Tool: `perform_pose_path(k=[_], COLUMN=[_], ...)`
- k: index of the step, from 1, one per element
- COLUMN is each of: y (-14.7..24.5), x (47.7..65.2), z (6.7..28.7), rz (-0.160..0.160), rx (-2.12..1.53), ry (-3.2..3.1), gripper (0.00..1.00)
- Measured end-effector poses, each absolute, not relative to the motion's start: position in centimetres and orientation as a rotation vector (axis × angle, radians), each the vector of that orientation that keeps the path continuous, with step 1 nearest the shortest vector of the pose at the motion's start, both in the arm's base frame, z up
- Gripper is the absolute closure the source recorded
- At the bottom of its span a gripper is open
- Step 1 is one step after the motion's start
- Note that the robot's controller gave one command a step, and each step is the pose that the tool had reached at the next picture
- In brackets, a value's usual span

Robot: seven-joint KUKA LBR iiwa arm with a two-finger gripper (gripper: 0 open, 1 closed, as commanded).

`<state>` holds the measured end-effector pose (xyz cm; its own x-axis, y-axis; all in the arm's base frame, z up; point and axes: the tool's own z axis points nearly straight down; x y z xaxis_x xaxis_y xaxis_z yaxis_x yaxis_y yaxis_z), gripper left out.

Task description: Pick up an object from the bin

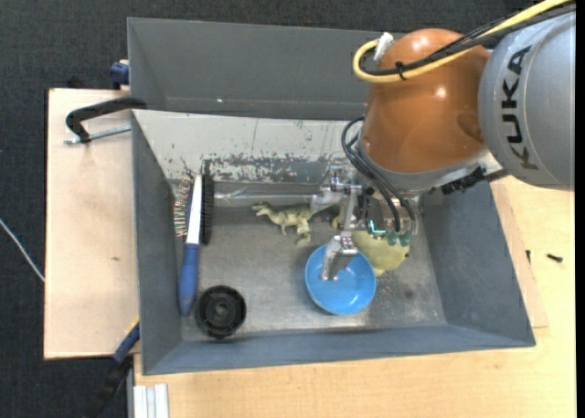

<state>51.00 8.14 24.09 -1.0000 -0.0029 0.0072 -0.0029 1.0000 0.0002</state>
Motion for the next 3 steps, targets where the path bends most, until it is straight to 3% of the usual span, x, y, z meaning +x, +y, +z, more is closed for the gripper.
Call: perform_pose_path(k=[1, 2, 3], y=[7.1, 7.2, 8.1], x=[57.4, 57.7, 57.4], z=[10.7, 11.2, 23.1], rz=[-0.007, -0.013, -0.009], rx=[-0.557, -0.556, -0.567], ry=[-3.108, -3.117, -3.103], gripper=[0.0, 1.0, 1.0])
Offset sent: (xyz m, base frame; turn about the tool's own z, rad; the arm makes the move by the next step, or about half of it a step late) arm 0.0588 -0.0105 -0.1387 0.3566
